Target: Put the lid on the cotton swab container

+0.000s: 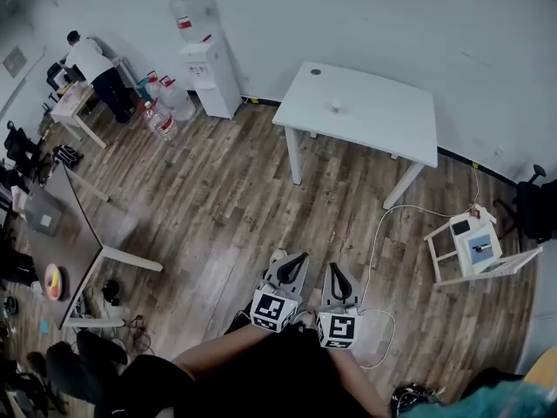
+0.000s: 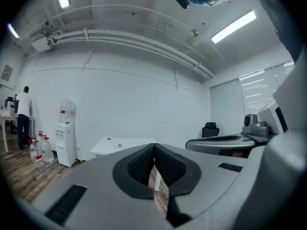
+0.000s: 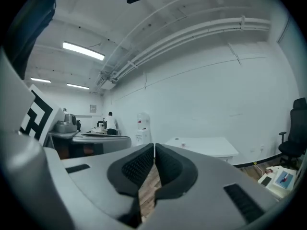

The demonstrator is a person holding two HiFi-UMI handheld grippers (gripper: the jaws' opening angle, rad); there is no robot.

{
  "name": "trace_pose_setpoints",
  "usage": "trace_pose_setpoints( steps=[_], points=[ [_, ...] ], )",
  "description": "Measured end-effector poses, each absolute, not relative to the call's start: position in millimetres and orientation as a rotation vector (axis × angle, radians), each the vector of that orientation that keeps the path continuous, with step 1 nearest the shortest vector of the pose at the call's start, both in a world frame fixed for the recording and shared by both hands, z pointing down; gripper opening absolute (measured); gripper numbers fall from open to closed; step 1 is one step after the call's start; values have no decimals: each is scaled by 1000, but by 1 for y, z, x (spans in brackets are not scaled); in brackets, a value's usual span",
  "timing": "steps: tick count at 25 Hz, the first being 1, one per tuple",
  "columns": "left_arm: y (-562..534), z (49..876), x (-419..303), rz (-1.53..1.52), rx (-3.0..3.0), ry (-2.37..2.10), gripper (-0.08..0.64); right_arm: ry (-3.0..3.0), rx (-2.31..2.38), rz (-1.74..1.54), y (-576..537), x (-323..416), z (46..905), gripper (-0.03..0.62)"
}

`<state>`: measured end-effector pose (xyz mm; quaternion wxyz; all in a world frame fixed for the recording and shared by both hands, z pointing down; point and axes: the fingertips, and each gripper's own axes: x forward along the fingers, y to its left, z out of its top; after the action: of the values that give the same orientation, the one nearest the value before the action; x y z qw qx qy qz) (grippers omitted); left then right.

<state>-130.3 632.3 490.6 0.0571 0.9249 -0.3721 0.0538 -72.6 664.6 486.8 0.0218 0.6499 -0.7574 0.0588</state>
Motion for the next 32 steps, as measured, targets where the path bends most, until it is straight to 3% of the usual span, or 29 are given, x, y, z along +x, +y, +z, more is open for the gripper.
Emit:
trace_pose_setpoints(
  steps=[16,32],
  points=[
    [536,509,-73,101,2795,-966,12,-2216,2054,310,580,-18,517,34],
    [253,482,-59,15,2770,-943,14,-2209,1940,222,286,-9,485,34]
  ],
)
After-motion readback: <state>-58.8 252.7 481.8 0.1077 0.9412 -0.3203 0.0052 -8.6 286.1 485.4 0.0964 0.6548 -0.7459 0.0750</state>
